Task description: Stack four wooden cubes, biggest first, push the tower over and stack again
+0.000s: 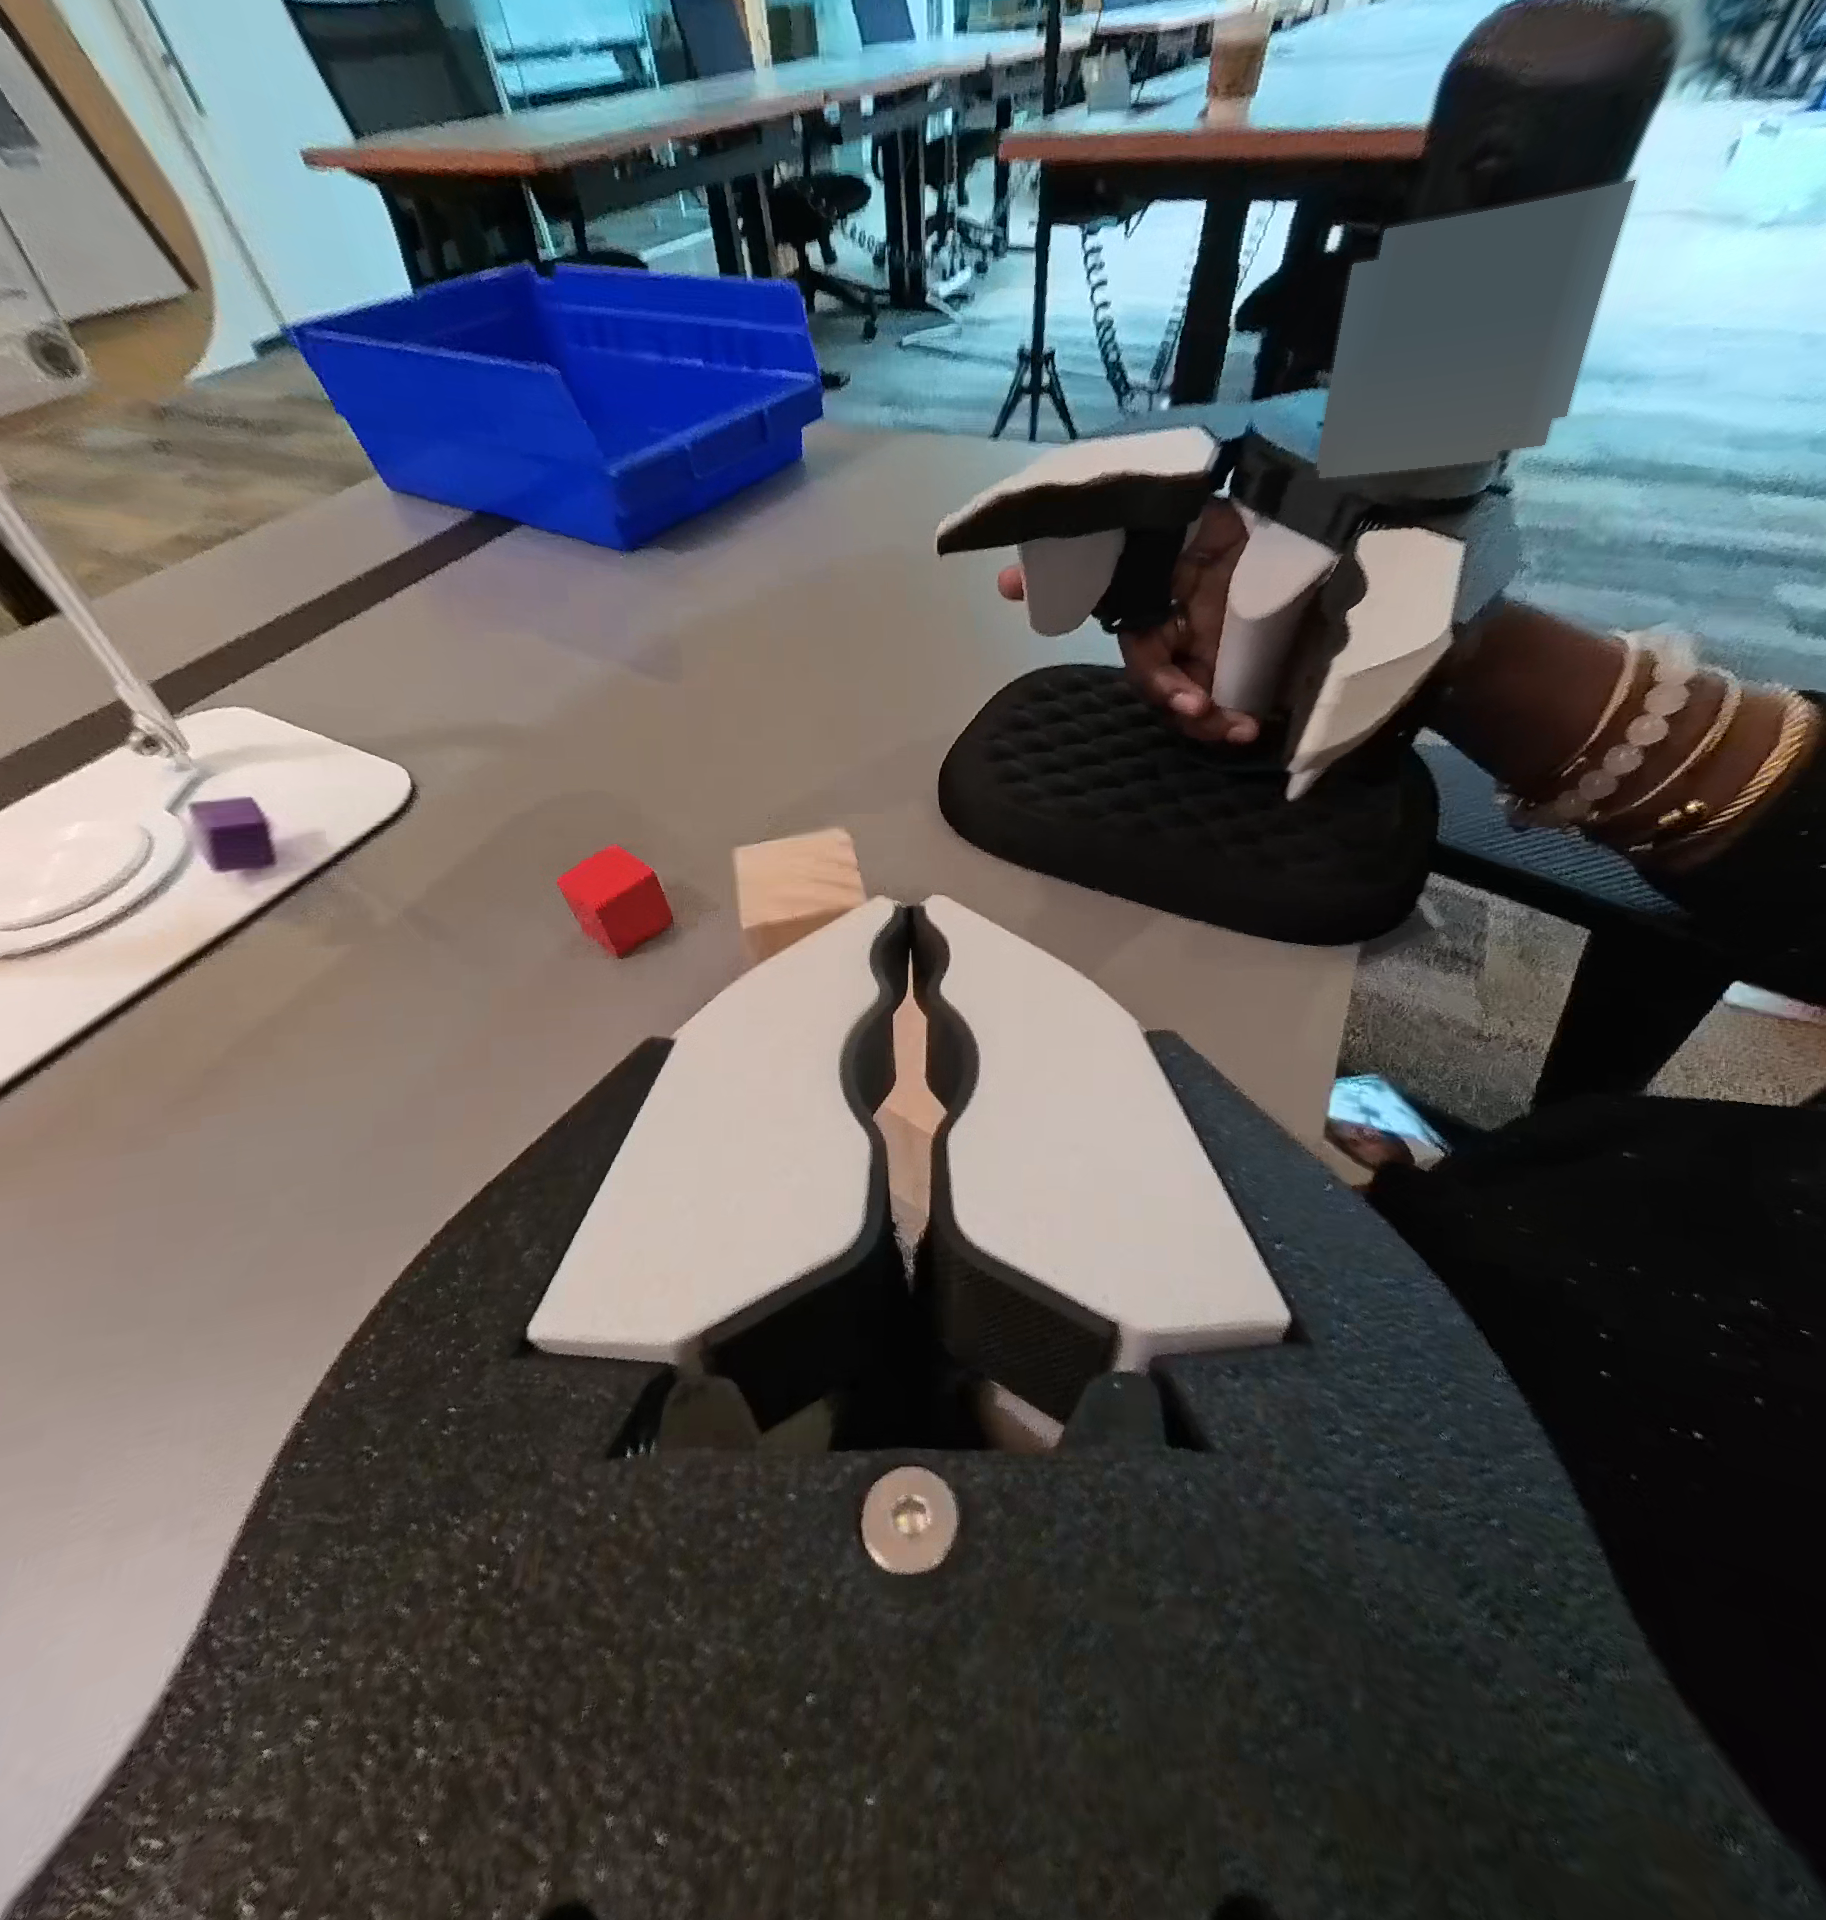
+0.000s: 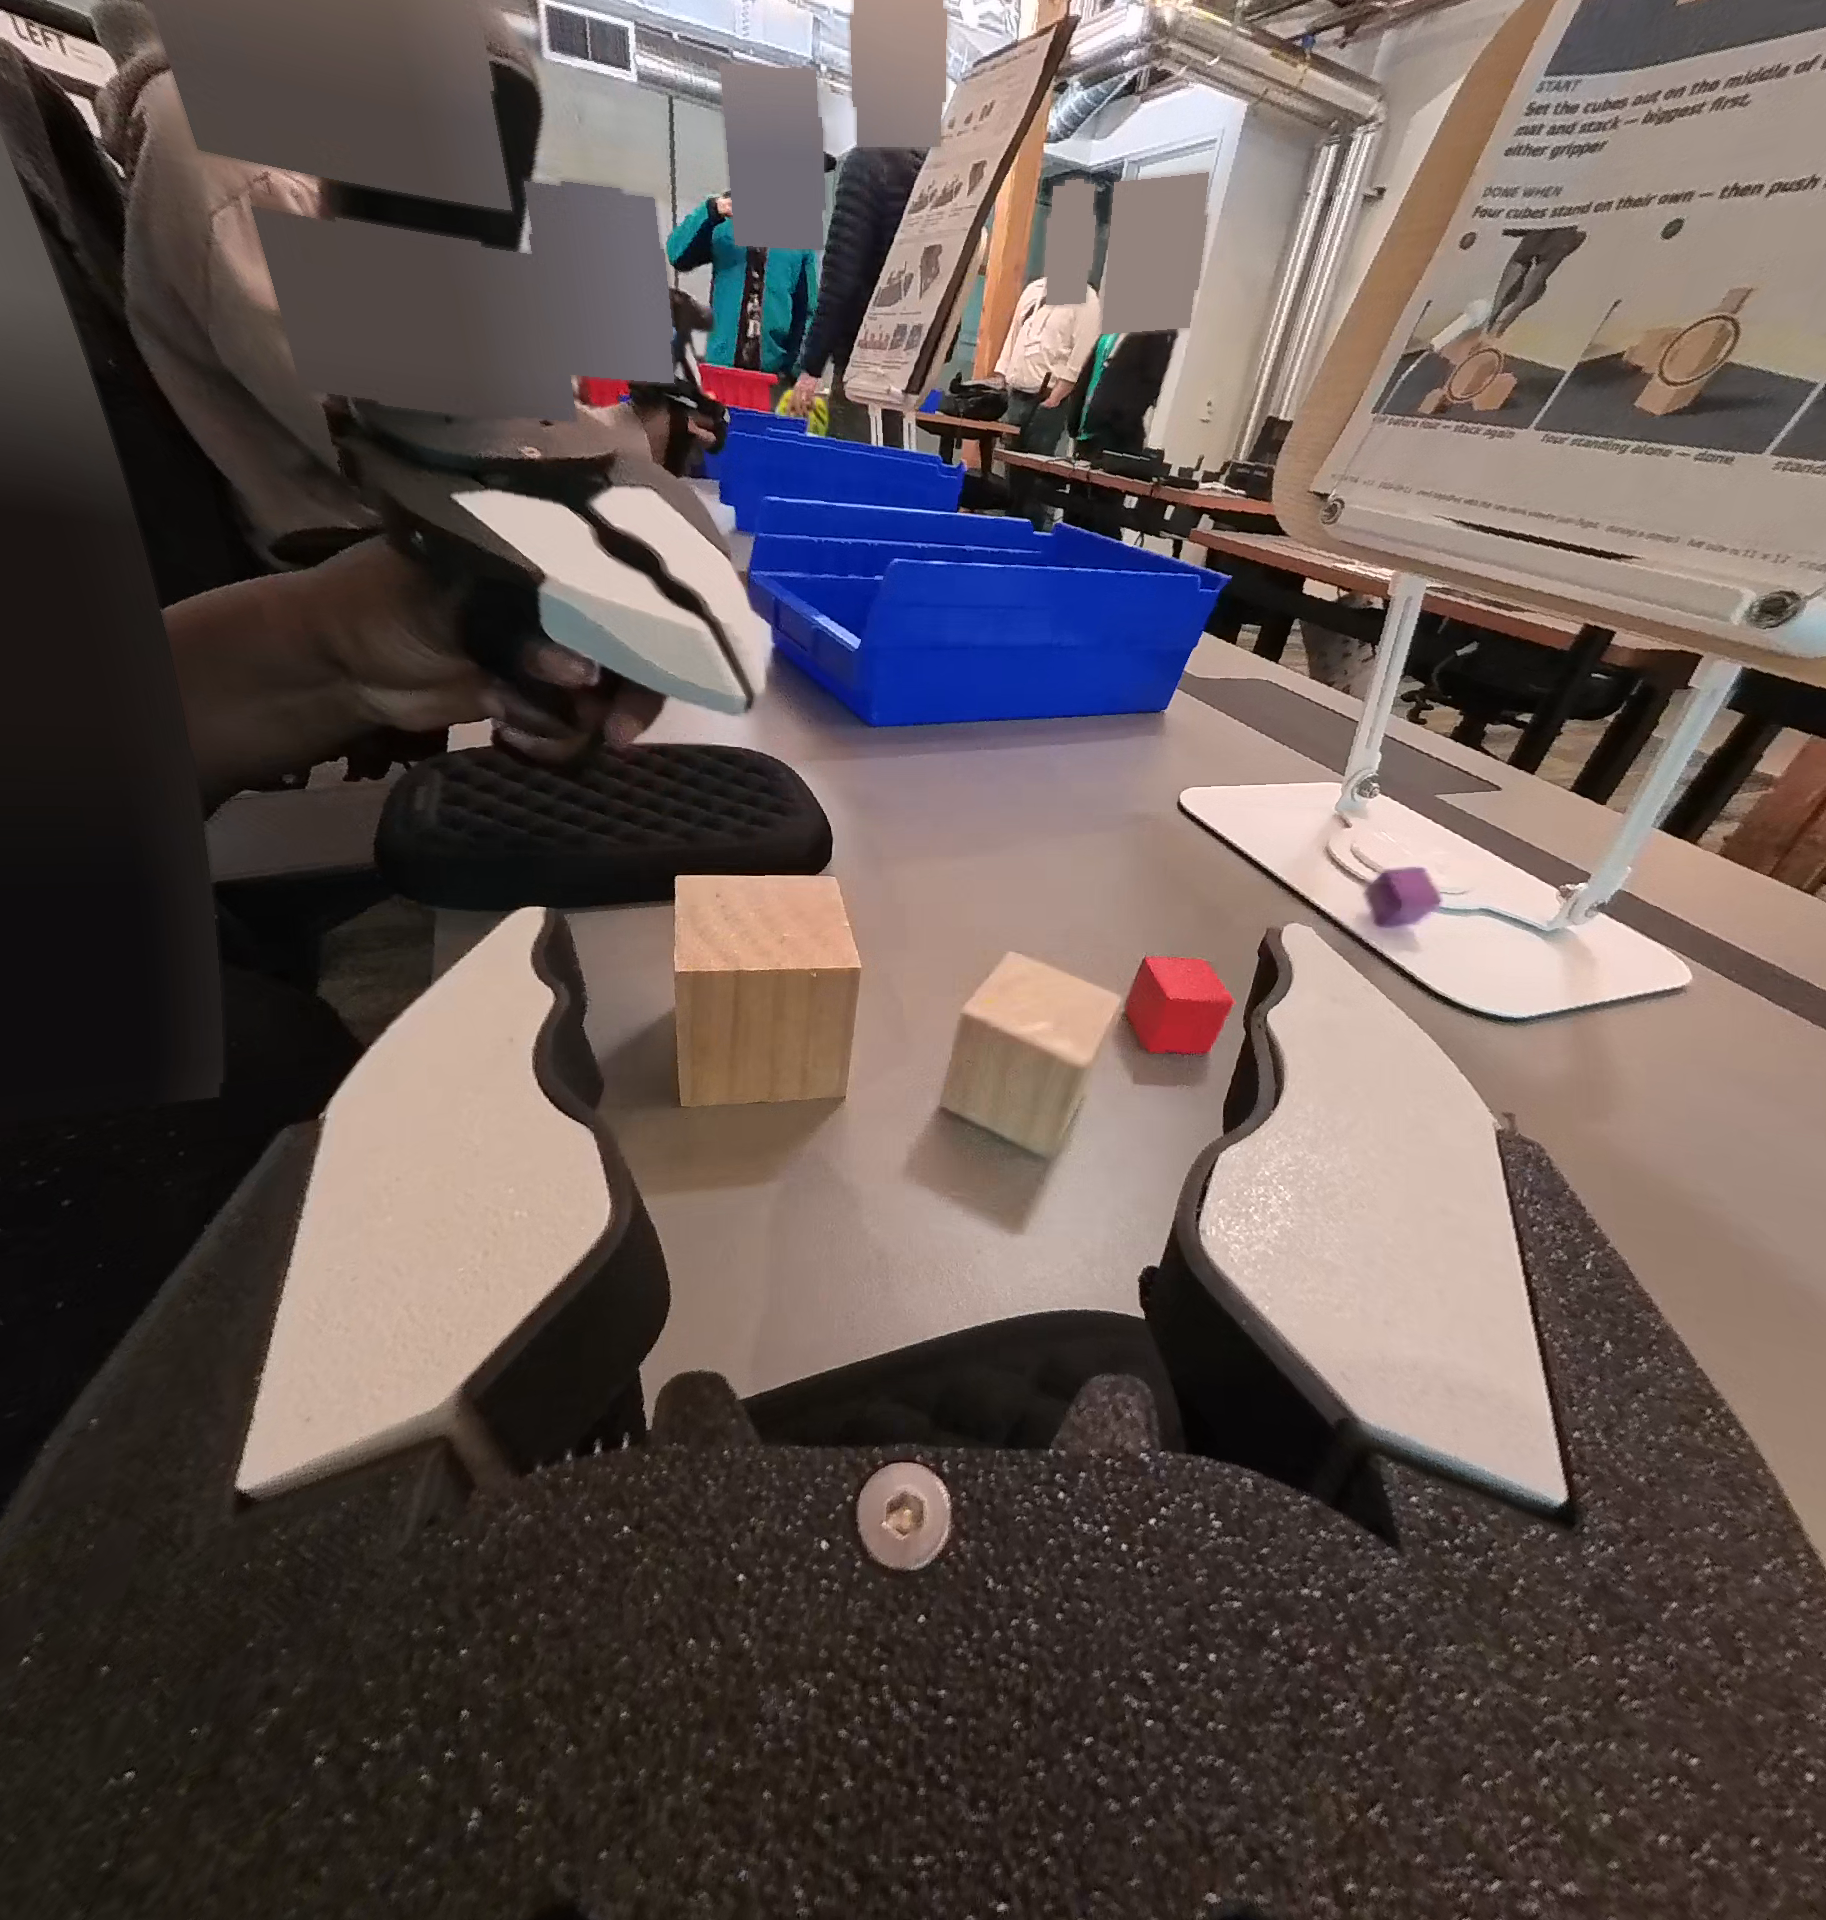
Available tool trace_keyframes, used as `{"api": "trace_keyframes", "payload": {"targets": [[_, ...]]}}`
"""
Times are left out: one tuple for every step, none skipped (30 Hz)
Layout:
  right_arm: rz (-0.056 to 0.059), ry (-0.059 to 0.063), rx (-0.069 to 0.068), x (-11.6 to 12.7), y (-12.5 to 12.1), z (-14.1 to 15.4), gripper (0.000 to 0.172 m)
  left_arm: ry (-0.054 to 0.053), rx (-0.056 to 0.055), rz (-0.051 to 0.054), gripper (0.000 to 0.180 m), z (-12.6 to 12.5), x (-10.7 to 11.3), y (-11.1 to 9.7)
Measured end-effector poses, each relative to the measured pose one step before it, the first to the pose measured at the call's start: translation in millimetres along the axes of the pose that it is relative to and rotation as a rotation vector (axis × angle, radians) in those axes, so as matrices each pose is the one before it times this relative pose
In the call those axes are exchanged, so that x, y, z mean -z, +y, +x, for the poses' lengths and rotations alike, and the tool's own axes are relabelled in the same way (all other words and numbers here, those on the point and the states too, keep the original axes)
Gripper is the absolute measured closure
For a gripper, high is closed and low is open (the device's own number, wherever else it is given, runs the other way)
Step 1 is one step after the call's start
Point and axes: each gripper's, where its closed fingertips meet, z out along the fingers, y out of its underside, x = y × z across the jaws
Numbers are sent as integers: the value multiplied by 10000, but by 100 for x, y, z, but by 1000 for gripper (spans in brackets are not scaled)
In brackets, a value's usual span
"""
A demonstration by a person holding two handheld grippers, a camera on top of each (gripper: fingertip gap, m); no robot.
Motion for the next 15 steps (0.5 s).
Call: {"api": "trace_keyframes", "payload": {"targets": [[-25, 3, 0, -33, 31, 0, 53, 63, -8, 270, 180, 104, 432, -237], [-29, -7, 3, -30, 36, -10, 53, 32, 4, 280, 180, 45, 452, -249], [-27, -1, 2, -22, 34, -1, 53, 28, 18, 278, 180, 23, 461, -263], [-19, 1, -1, -18, 24, 3, 53, 93, -6, 303, 180, 91, 469, -308], [-6, 7, 1, -3, 5, -2, 53, 59, 5, 309, 180, 27, 481, -333], [1, 16, 1, -1, -1, 22, 54, 83, -14, 298, 180, 50, 452, -325], [3, 18, 5, 1, -5, 17, 54, 104, -18, 256, 180, 55, 429, -285], [0, 16, 13, 7, 6, 0, 54, 86, -6, 227, 180, 27, 387, -226], [-8, 17, 18, -16, 4, -2, 55, 125, -9, 220, 180, 79, 357, -211], [-15, 7, 18, -13, 16, -5, 55, 142, -24, 215, 180, 98, 326, -187], [-17, -5, 11, -14, 29, -17, 55, 91, -19, 191, 180, 23, 299, -156], [-14, -7, 2, -21, 18, -6, 56, 68, -31, 167, 180, -23, 277, -122], [-4, -2, -9, 0, 6, 1, 56, 25, -36, 126, 180, -92, 266, -83], [13, 5, -19, 11, -12, 29, 56, -13, -45, 98, 180, -146, 242, -60], [21, 3, -23, 15, -21, 26, 56, -8, -64, 118, 180, -122, 211, -110]]}}
